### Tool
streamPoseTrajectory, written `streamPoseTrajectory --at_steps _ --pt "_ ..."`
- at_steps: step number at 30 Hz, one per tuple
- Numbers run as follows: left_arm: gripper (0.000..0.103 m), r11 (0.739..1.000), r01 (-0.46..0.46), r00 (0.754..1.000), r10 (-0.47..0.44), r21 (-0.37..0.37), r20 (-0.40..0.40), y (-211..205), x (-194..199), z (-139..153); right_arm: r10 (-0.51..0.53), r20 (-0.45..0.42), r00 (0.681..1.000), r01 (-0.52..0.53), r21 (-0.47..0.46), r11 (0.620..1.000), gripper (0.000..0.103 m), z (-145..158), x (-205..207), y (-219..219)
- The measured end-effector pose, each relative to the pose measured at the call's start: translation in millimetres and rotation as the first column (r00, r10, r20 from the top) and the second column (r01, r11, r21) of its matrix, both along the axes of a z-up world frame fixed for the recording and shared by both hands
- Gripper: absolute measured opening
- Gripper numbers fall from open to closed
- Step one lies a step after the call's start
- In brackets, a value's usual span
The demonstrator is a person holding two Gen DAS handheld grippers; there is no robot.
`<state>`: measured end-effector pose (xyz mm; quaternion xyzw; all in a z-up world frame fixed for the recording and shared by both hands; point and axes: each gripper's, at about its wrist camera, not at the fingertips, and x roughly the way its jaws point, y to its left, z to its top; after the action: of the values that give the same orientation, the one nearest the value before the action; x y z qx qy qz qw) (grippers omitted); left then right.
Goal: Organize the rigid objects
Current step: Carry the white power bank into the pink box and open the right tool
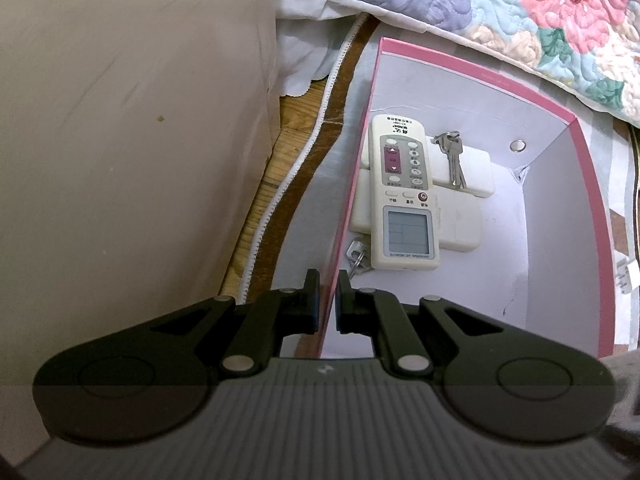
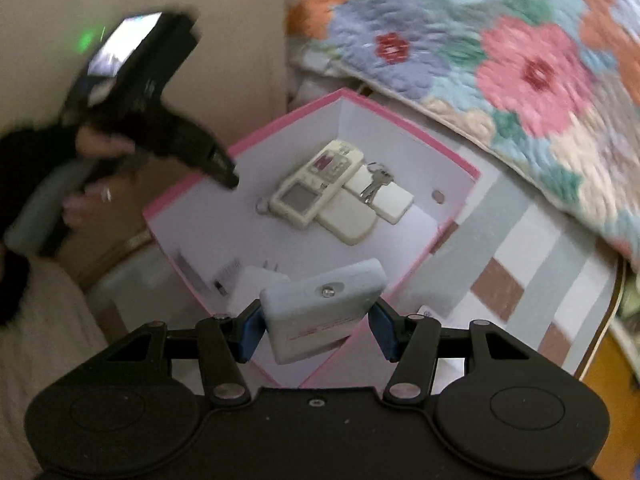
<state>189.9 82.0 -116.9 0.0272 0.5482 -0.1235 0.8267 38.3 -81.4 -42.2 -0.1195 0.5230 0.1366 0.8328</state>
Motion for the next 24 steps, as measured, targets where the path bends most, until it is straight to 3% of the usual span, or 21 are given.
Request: streamPoseTrajectory --at_steps 7,15,24 --pt "0.007 1.0 0.0 1.0 0.0 0.002 0.0 -0.6 -0.2 0.8 0.104 -0.06 0.993 -0.11 -0.129 0.985 0.061 -27.2 12.2 19.9" --pt "0.007 1.0 -0.003 1.0 0.003 0.006 -0.004 -0.6 0.0 -0.7 0.126 -0.167 0.978 -0.154 -0.163 0.975 0.061 -61.9 32.0 29.0" --pt "0.007 1.0 -0.001 1.0 0.001 0.013 -0.004 -2.3 0.3 -2.7 0.053 -0.213 0.976 -0.072 -0.082 0.994 0.061 -84.7 84.0 19.5"
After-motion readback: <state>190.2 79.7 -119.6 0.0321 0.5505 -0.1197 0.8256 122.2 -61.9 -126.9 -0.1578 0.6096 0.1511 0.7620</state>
